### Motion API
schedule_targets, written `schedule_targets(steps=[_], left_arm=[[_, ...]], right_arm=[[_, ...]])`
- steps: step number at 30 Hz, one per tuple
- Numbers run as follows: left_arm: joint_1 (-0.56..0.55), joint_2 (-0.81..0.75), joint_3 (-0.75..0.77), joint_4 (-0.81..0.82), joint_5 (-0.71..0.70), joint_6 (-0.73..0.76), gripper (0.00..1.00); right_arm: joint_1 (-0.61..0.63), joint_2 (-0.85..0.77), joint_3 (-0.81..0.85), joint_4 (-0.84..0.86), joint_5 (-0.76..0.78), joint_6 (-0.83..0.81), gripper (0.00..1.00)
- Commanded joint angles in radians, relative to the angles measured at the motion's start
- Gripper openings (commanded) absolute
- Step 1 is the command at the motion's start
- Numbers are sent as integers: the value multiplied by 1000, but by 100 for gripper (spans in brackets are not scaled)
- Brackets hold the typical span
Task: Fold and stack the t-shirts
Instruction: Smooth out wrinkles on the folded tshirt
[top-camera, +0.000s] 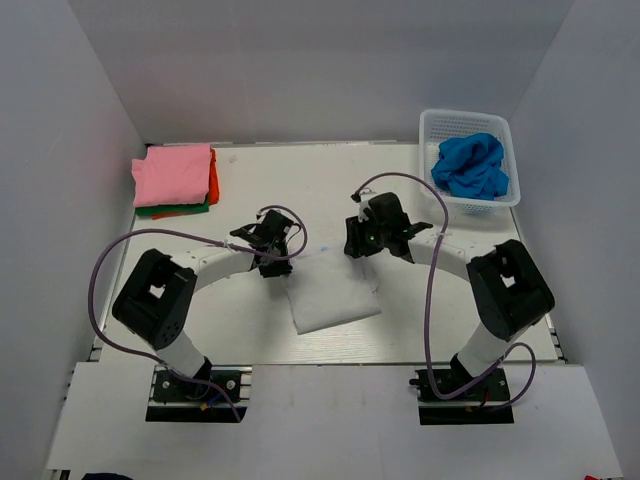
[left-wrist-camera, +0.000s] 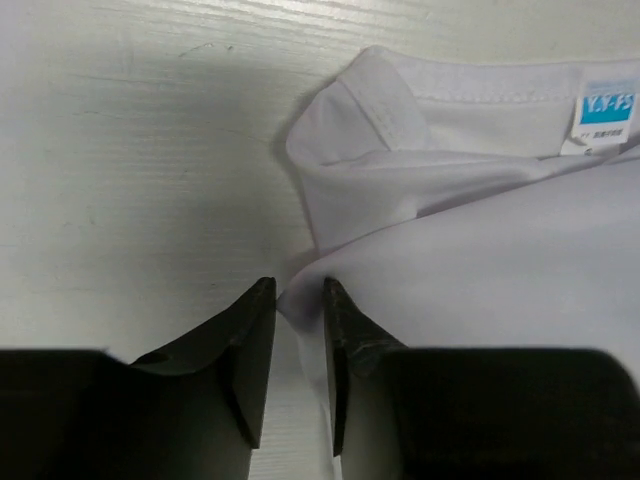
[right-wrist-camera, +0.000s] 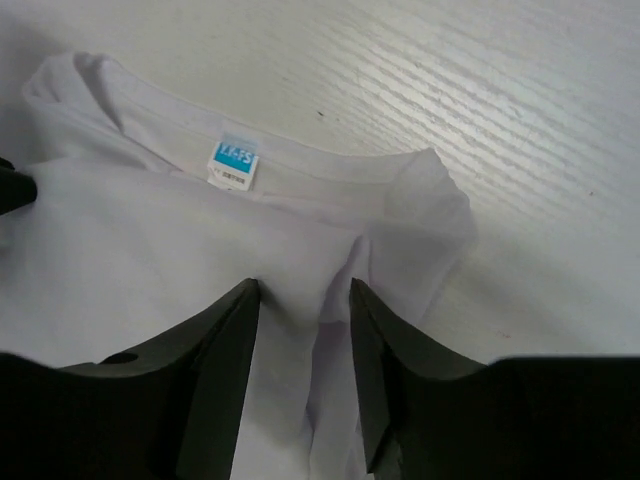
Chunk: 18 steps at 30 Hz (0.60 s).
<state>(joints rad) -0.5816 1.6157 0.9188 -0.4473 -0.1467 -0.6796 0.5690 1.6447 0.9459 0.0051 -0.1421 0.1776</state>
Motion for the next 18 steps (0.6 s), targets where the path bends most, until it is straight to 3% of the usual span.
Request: schedule_targets(steps=[1,3,4,5,6,10,18], left_arm=[[3,7,38,9,12,12,36],[3,7,38,9,21,12,27],[3,7,49,9,10,12,23],[3,7,63,9,10,12,10],[-6,7,72,-4,10,12,3],[-15,-51,104,-45,-16,12,0],[-24,-299,34,34,87,57,0]], right_arm=[[-3,30,44,-39,39,10,45],[-1,41,48,-40,24,14,27],[-1,41,50,-34,19,19,12],[-3,41,51,-33,16,26,5],[-3,27,51,-27,18,29,0],[0,-32,41,-24,24,36,0],[-3,-249,-48,-34,21,82,0]])
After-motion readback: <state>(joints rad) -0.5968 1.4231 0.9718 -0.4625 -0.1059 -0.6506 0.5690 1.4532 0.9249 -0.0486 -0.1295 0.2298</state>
